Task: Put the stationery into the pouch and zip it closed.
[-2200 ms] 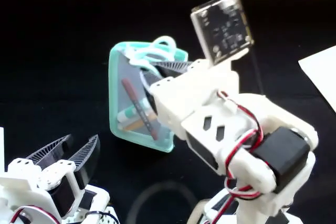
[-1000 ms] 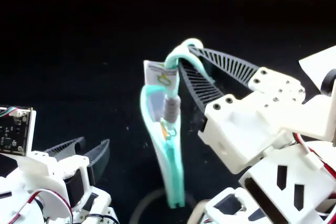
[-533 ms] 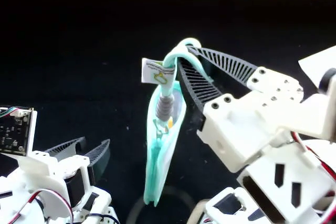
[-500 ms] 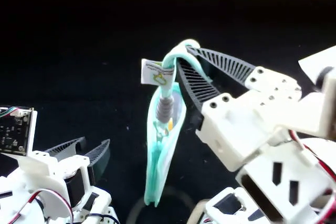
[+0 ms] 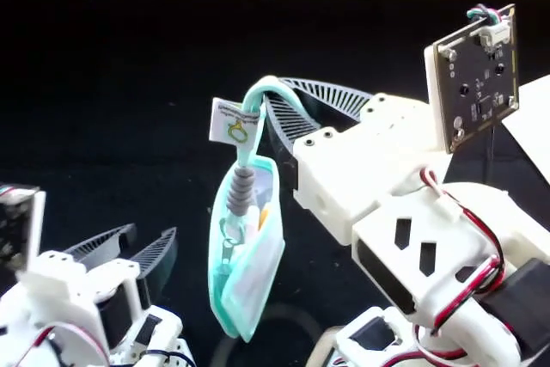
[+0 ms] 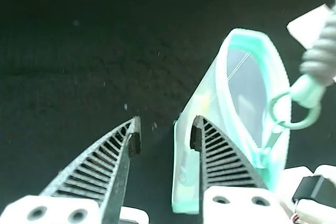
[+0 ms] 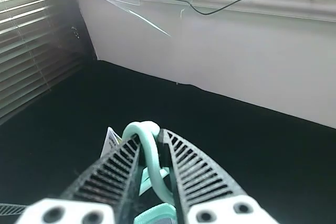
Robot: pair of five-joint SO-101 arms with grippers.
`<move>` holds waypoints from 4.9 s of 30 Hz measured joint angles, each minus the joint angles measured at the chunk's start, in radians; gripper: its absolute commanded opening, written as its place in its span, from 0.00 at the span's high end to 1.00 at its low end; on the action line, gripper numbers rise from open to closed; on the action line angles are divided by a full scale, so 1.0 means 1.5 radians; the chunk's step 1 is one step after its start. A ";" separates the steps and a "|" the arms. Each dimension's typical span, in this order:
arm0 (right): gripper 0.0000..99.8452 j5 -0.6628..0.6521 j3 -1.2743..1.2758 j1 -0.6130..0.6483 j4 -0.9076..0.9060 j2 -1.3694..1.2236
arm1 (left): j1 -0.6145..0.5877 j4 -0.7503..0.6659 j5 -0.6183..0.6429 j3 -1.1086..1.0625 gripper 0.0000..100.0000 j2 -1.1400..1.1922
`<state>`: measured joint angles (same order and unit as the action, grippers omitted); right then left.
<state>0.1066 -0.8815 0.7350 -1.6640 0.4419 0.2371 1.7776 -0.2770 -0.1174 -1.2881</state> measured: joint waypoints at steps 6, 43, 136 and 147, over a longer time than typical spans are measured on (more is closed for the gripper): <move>0.99 0.000 0.000 0.000 0.000 -0.002 | 0.013 0.000 0.000 0.076 0.82 0.000; 0.99 0.002 -0.143 0.000 -0.059 -0.080 | 0.238 0.000 -0.003 -0.005 0.83 -0.081; 0.99 -0.010 -0.102 0.026 -0.060 -0.081 | -0.038 -0.057 -0.333 -0.193 0.83 -0.083; 0.99 -0.010 -0.102 0.026 -0.060 -0.081 | -0.006 -0.058 -0.310 -0.194 0.83 -0.083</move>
<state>0.0913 -1.0349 0.7733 -1.7545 0.3207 0.2279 1.6901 -0.7419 -0.4089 -1.4124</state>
